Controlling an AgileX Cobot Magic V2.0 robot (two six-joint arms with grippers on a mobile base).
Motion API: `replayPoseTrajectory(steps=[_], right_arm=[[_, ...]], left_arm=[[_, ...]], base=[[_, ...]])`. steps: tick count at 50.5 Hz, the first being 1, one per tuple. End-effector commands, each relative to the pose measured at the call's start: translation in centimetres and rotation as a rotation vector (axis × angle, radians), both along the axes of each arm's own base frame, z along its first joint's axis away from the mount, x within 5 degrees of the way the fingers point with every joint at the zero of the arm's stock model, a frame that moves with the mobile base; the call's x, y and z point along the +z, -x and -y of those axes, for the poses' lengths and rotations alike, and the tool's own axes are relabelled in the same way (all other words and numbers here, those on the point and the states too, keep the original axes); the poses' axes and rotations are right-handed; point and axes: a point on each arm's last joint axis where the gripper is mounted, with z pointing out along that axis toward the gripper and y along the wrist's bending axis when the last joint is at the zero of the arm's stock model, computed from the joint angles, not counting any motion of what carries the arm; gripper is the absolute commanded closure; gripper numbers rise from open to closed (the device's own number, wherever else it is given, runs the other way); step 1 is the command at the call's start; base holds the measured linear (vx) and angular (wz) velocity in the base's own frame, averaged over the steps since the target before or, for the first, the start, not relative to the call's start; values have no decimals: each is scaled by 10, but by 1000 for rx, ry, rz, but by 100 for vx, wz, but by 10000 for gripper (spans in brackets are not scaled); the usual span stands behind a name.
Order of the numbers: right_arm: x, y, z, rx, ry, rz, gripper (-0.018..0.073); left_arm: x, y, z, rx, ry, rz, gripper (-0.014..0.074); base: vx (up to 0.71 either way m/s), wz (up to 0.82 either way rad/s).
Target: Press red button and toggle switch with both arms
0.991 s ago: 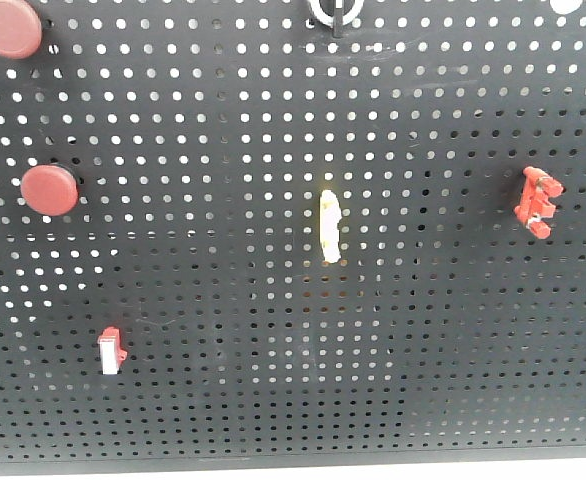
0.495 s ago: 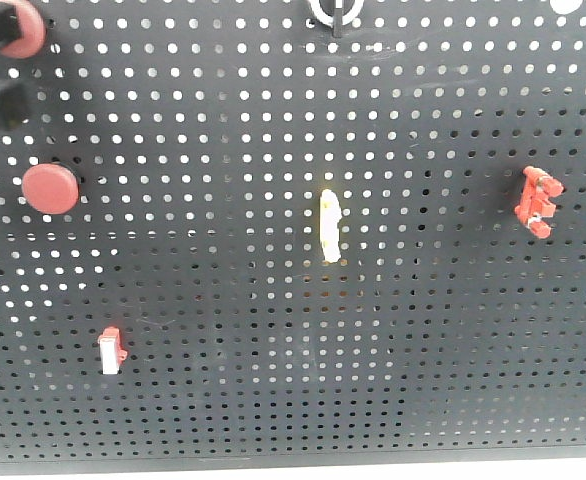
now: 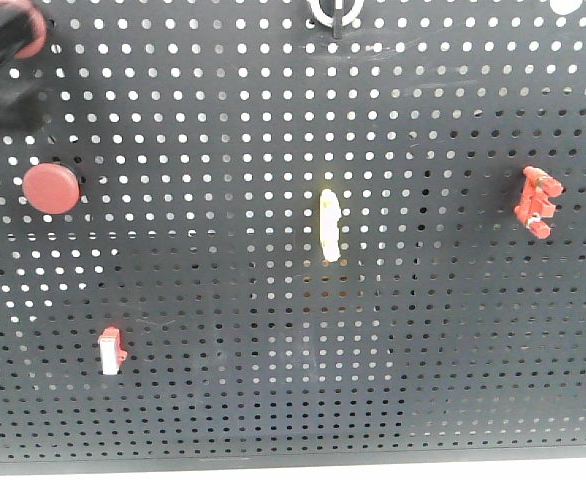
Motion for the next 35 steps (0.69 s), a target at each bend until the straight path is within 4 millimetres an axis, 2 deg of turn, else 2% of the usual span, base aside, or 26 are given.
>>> replayPoseTrajectory(steps=[1,7,15,22,30,35], right_arm=[[18,5,0,6,-2,113,559],[19,6,-3,19,32,130,559],[18,-3,-28,167,52,140,559],[20,-16,-62,335,47,121,559],[36,-27,-110,531,21,179,559],[44,-40,-135,586,26,161,559]], left_arm=[[12,27,-11,-10,58,98,595],[4,49,-19,-10,61,109,595],[-3,63,-25,-9,60,115,595],[-4,63,-25,-8,58,109,595],[-4,63,-24,-8,57,107,595],[-4,63,-24,-8,57,107,595]], base=[[0,0],[0,0],[0,0],[0,0],[0,0],[0,0]])
